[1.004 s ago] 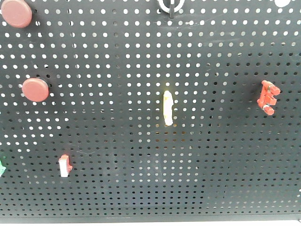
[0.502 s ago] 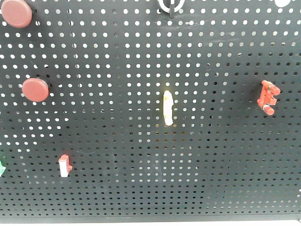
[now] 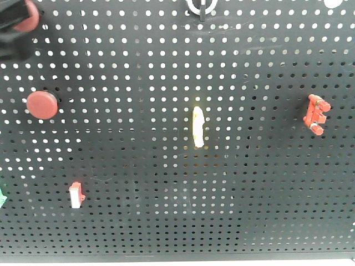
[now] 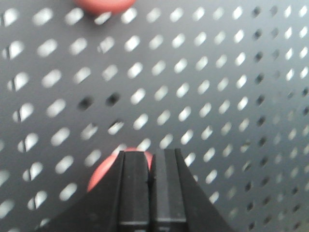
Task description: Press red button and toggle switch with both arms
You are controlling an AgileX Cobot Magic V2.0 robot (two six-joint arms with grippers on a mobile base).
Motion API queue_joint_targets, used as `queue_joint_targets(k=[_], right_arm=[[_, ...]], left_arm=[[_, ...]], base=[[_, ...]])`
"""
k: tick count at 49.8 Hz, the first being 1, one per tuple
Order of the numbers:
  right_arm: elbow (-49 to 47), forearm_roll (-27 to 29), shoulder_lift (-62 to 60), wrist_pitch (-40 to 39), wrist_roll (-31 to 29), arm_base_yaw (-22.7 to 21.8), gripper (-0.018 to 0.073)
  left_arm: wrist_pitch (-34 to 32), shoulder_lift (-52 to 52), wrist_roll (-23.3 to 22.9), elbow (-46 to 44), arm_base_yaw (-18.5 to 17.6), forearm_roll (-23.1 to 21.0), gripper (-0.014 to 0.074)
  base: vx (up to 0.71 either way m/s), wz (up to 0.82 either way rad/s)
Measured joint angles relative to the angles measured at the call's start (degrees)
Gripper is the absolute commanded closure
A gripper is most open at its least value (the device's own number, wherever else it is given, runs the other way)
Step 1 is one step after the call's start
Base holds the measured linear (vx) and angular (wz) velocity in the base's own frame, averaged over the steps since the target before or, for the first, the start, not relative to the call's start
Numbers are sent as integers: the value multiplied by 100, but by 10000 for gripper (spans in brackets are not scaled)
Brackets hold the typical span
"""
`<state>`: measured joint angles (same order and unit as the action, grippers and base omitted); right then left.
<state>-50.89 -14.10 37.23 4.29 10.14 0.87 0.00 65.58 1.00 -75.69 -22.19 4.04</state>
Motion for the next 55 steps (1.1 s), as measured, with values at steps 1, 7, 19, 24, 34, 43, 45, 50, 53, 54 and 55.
queue_joint_targets(k=[1, 7, 19, 24, 34, 43, 45, 50, 53, 54, 55], right_arm=[[0, 0, 0, 0, 0, 0, 563], [0, 0, 0, 0, 0, 0, 563], [0, 0, 0, 0, 0, 0, 563], [0, 0, 0, 0, 0, 0, 563], [0, 0, 0, -259, 0, 0, 563], [0, -5, 57, -673, 131, 0, 563], [0, -12, 120, -764, 208, 0, 563], [0, -80, 332, -1025, 323, 183, 563], [-14, -173, 486, -1198, 337, 433, 563], [-35, -230, 552, -1236, 342, 564, 563], [-65, -305, 621, -1270, 347, 758, 563]], left_arm=[[0, 13, 0, -5, 0, 0, 595], [-47, 46, 0, -11, -6, -5, 595], [0, -123, -5, -11, -19, -5, 595], [422, -362, -5, 0, -67, -11, 595], [1245, -953, -5, 0, -88, -16, 596], [1471, -1318, -5, 0, -102, -10, 596], [1491, -1390, 0, 25, -102, 11, 596], [1475, -1621, 6, 304, -102, 93, 596], [1429, -1796, 6, 663, -102, 112, 596], [1411, -1864, 6, 800, -102, 112, 596], [1384, -1932, 6, 943, -102, 112, 596]], base=[[0, 0], [0, 0], [0, 0], [0, 0], [0, 0], [0, 0], [0, 0], [0, 0], [0, 0], [0, 0], [0, 0]])
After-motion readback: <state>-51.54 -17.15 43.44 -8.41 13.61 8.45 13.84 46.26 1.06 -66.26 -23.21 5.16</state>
